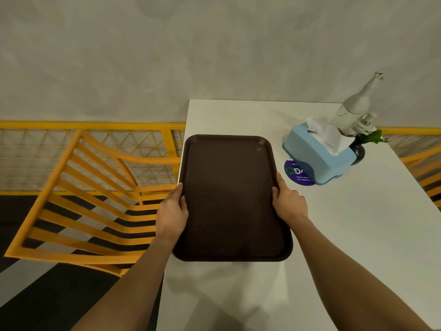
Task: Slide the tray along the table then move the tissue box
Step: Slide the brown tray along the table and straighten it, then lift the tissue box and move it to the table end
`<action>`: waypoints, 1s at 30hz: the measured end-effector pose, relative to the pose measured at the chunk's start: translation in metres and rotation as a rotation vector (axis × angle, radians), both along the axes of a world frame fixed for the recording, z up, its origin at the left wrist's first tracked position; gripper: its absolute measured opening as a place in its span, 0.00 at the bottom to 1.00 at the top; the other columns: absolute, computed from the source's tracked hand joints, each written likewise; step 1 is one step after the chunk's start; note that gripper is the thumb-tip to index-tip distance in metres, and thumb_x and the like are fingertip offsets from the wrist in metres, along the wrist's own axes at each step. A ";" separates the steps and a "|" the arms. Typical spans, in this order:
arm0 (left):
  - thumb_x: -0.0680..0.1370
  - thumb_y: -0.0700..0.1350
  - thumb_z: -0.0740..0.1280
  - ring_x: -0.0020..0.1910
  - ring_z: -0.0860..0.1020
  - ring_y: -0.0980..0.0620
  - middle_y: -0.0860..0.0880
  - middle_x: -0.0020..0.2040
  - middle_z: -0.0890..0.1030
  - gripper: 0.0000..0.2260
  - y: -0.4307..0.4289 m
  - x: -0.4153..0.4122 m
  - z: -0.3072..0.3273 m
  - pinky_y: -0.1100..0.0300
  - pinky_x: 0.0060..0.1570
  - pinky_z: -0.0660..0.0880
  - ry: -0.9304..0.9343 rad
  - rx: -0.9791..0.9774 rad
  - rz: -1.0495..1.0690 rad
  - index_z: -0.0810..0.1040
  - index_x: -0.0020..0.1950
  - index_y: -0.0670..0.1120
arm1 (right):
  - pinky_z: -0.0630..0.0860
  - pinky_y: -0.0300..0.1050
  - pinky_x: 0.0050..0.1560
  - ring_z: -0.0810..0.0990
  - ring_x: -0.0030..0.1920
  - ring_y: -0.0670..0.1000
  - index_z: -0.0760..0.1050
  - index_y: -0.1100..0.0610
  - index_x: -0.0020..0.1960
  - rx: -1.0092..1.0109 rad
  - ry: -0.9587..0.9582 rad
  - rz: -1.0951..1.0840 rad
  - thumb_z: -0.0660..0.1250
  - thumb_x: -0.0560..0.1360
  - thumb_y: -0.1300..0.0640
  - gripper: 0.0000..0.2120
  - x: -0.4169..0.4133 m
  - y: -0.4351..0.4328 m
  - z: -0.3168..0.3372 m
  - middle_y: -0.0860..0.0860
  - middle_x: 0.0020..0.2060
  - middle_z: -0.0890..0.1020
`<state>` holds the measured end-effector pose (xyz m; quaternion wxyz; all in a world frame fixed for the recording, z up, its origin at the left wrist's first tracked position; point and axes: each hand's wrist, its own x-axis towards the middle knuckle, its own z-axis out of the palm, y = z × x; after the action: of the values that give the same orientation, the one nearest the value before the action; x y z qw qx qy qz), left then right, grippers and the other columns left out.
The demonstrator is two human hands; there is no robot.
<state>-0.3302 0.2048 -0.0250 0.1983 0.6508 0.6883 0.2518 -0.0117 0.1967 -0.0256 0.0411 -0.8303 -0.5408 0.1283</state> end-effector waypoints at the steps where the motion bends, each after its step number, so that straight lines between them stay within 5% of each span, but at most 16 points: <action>1: 0.84 0.42 0.61 0.59 0.81 0.44 0.42 0.62 0.82 0.21 0.000 0.000 0.000 0.48 0.58 0.80 0.003 0.000 0.000 0.68 0.78 0.45 | 0.79 0.61 0.60 0.84 0.50 0.58 0.48 0.46 0.84 0.000 -0.002 0.005 0.48 0.86 0.44 0.27 0.000 0.000 0.001 0.57 0.55 0.84; 12: 0.84 0.42 0.62 0.67 0.77 0.43 0.43 0.69 0.78 0.22 -0.001 0.003 0.002 0.47 0.64 0.77 -0.018 -0.045 -0.005 0.67 0.78 0.44 | 0.78 0.59 0.61 0.84 0.51 0.57 0.47 0.47 0.84 -0.011 0.006 0.026 0.47 0.86 0.44 0.28 0.002 -0.002 0.007 0.56 0.56 0.83; 16: 0.83 0.43 0.64 0.71 0.72 0.43 0.43 0.73 0.73 0.23 0.001 -0.001 0.006 0.47 0.67 0.74 0.008 -0.072 -0.027 0.67 0.78 0.45 | 0.79 0.58 0.62 0.83 0.58 0.57 0.51 0.48 0.83 -0.007 0.105 0.049 0.50 0.85 0.40 0.29 0.008 -0.002 0.015 0.54 0.64 0.81; 19: 0.81 0.44 0.66 0.72 0.68 0.41 0.42 0.73 0.71 0.23 0.005 0.005 0.015 0.45 0.70 0.69 0.090 0.003 -0.021 0.70 0.76 0.44 | 0.77 0.57 0.64 0.78 0.67 0.56 0.61 0.50 0.80 0.120 0.152 0.023 0.54 0.85 0.40 0.27 0.021 -0.006 0.025 0.53 0.71 0.76; 23: 0.80 0.45 0.68 0.70 0.71 0.44 0.44 0.70 0.73 0.20 0.019 0.052 0.035 0.48 0.69 0.69 0.060 0.124 -0.130 0.75 0.72 0.45 | 0.80 0.49 0.55 0.80 0.58 0.52 0.74 0.52 0.70 0.406 0.190 -0.028 0.60 0.84 0.44 0.20 0.049 -0.011 0.042 0.51 0.62 0.81; 26: 0.81 0.49 0.67 0.71 0.71 0.49 0.51 0.72 0.71 0.20 0.035 0.104 0.050 0.51 0.68 0.71 -0.022 0.126 -0.221 0.74 0.73 0.50 | 0.79 0.49 0.50 0.78 0.55 0.54 0.77 0.54 0.66 0.586 0.222 -0.048 0.64 0.83 0.48 0.16 0.079 -0.012 0.055 0.51 0.56 0.80; 30: 0.80 0.50 0.68 0.69 0.72 0.53 0.52 0.70 0.72 0.21 0.061 0.179 0.070 0.62 0.66 0.65 -0.119 0.164 -0.377 0.74 0.73 0.51 | 0.76 0.49 0.56 0.73 0.61 0.55 0.77 0.55 0.68 0.716 0.244 -0.108 0.65 0.82 0.49 0.17 0.118 -0.011 0.059 0.54 0.62 0.76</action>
<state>-0.1511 0.2657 0.0453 0.2286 0.7659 0.5189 0.3032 0.1060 0.1858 0.0332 0.3992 -0.7693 -0.4981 0.0267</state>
